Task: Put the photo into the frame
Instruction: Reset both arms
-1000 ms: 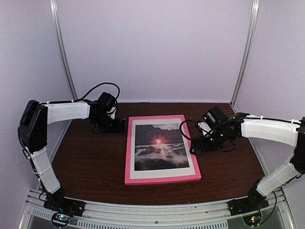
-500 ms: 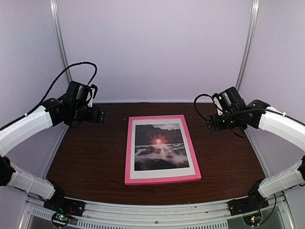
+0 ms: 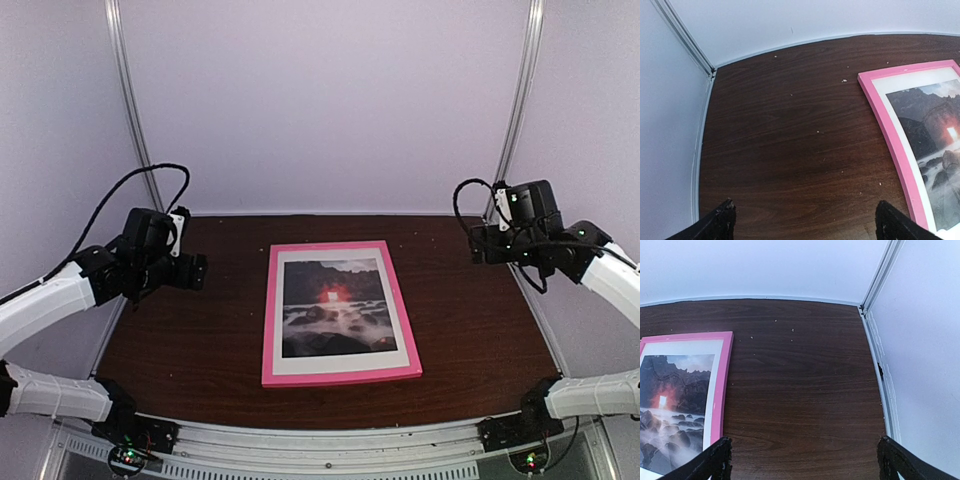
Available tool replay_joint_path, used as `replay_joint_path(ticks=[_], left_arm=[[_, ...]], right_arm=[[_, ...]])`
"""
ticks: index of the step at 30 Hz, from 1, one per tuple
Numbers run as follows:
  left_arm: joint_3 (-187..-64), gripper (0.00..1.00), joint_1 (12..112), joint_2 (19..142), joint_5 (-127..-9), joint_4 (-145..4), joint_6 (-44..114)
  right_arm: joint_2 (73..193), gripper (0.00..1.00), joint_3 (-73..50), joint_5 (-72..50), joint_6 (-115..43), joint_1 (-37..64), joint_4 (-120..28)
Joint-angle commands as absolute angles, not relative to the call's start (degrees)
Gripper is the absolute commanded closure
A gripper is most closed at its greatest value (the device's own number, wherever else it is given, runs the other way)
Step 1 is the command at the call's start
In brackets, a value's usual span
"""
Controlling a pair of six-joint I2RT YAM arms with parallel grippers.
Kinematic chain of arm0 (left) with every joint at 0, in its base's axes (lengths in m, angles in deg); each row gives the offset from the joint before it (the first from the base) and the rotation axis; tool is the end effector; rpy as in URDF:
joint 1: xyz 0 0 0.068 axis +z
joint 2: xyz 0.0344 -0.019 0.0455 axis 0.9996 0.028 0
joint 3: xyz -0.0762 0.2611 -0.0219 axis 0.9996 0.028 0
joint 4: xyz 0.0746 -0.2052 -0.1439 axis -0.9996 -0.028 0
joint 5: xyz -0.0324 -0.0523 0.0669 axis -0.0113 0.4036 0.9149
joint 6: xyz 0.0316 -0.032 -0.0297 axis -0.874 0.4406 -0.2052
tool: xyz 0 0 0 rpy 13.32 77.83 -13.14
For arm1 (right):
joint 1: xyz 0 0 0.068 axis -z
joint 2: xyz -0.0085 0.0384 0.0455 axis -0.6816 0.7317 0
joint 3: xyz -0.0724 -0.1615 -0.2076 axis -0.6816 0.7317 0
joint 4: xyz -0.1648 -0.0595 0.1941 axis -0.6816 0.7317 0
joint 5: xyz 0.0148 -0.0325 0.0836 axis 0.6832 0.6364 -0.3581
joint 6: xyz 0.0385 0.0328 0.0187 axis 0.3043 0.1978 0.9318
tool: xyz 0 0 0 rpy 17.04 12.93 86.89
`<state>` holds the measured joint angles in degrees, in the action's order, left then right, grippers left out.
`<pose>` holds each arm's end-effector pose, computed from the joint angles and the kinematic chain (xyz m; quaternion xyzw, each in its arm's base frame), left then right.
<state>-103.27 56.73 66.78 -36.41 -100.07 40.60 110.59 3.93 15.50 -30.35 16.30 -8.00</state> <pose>0.2034 -0.1091 0.2859 0.0296 0.8907 -0.0063 0.4535 0.1946 0.0847 0.3397 -0.0379 0.8867 0.0052 0.4608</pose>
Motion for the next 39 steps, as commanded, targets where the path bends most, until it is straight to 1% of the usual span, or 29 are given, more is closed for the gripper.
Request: replay_joint_path(ticks=[1,7,39], left_arm=[[-98.48,0.02,56.93,61.51,-38.34,-90.90,39.23],[-96.60,0.03,56.93,59.00,-38.81,-88.84,39.19],[-97.58,0.02,56.93,61.98,-38.35,-89.81,40.18]], right_arm=[[108.90,0.00,6.31,13.24,-30.42,16.82,-10.95],[108.63,0.00,7.74,11.43,-30.82,16.96,-12.96],[108.19,0.00,9.75,11.61,-31.13,17.06,-15.69]])
